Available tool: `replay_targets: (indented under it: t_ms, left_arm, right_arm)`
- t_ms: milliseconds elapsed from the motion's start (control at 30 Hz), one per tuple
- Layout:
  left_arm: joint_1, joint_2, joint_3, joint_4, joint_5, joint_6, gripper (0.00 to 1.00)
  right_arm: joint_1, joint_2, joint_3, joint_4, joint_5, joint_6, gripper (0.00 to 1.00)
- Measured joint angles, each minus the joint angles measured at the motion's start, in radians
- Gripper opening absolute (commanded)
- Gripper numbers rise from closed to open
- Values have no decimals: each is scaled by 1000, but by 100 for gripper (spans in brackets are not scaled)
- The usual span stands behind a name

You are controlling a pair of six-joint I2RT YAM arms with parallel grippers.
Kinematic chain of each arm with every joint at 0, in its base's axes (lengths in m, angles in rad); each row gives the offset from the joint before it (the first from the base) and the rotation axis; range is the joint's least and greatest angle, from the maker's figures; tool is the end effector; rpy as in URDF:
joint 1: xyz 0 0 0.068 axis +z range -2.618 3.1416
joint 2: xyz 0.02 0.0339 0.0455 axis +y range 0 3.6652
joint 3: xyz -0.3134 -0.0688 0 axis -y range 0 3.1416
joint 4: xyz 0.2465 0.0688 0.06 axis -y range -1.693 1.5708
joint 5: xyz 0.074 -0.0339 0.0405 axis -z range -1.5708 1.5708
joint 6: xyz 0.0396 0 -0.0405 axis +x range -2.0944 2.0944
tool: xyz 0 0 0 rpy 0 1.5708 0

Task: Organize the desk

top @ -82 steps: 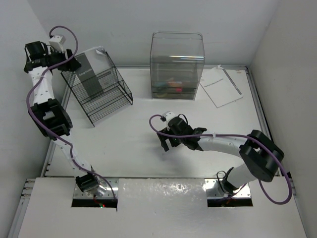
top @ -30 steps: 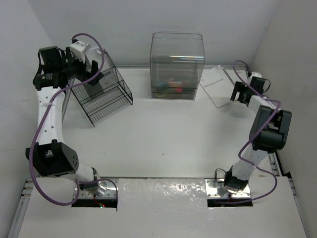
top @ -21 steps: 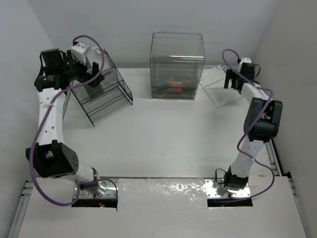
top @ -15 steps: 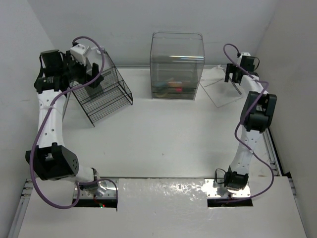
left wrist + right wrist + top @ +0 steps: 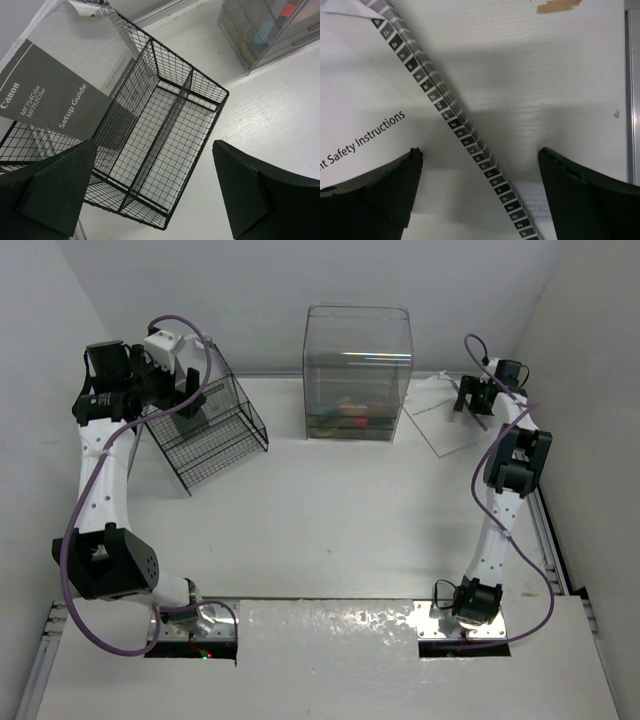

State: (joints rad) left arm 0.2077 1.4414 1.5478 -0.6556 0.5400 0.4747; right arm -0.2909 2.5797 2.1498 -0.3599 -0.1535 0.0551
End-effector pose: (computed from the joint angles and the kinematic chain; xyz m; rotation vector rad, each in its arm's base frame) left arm 0.3079 0.0441 0.4538 0.5777 1.9546 -0.1476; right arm 0.5899 -0.1703 0.1519 0.3310 2.3263 0.0656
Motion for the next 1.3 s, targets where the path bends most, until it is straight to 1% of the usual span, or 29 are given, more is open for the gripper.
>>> replay_targets:
  t_ms: [33,67,100,133,267,300,333,400,433,500,533,567,600,667,733,800,833,933,1033,1133,1167,1200,1233,1300]
  left_arm:
    - [0,3,0,0,-3,0,100]
    - [0,5,0,0,-6,0,100]
    - [0,6,0,0,-7,0,99]
    - [0,6,0,0,-9,0,99]
    - [-1,6,-5,2,-9,7,100]
    - [-1,4,-11,2,-9,10,100]
    - [-1,3,-18,2,-8,12,99]
    - [-2,-1,-35,0,-4,16,100]
    - [-2,-3,-42,-1,0,18,100]
    - [-2,-7,-51,-8,12,23,100]
    - [-2,-11,-55,-14,19,26,100]
    - [-2,-17,-60,-22,29,32,99]
    - [-2,-21,-63,-27,34,35,98]
    - [-2,-45,-83,-45,63,48,95]
    - [-6,-68,-104,-56,87,56,89]
    - [-25,-91,-121,-80,97,69,83]
    - [-40,-98,-126,-93,100,75,83]
    - [-124,-127,-164,-118,109,102,82]
    - [-238,-161,-221,-146,98,127,81]
    - [-351,-171,-250,-171,73,149,81]
    - [-385,-171,-256,-175,68,154,81]
    - [-418,-171,-261,-182,61,160,81]
    - [-444,-171,-266,-187,57,166,81]
    - [-478,-171,-267,-198,48,178,81]
  right_arm:
    - [-1,-1,-8,6,-14,4,84]
    - [-2,-3,-15,14,-25,6,75]
    - [-3,-10,-28,23,-40,9,71]
    - [-3,-16,-38,23,-56,14,64]
    - [-3,-40,-79,14,-90,11,48]
    - [-4,-51,-98,13,-97,10,35]
    - [-5,-63,-118,11,-103,4,31]
    - [-7,-95,-172,3,-122,16,27]
    - [-7,-113,-202,2,-126,19,24]
    - [-8,-160,-282,11,-137,24,15]
    - [-8,-188,-327,16,-140,29,7]
    - [-8,-219,-378,21,-143,36,2]
    - [-8,-246,-417,19,-147,40,0]
    - [-8,-306,-520,52,-139,56,0]
    - [-14,-369,-624,80,-136,79,0]
    - [-19,-448,-755,128,-135,112,0]
    - [-21,-499,-837,149,-135,133,0]
    - [-16,-678,-1117,247,-138,196,0]
    - [14,-896,-1417,322,-136,252,0]
    - [39,-1097,-1624,340,-118,286,0]
    - [39,-1169,-1688,337,-102,294,7]
    - [35,-1234,-1735,330,-84,305,54]
    - [29,-1284,-1766,321,-66,320,66]
    - [13,-1371,-1793,322,-52,336,77]
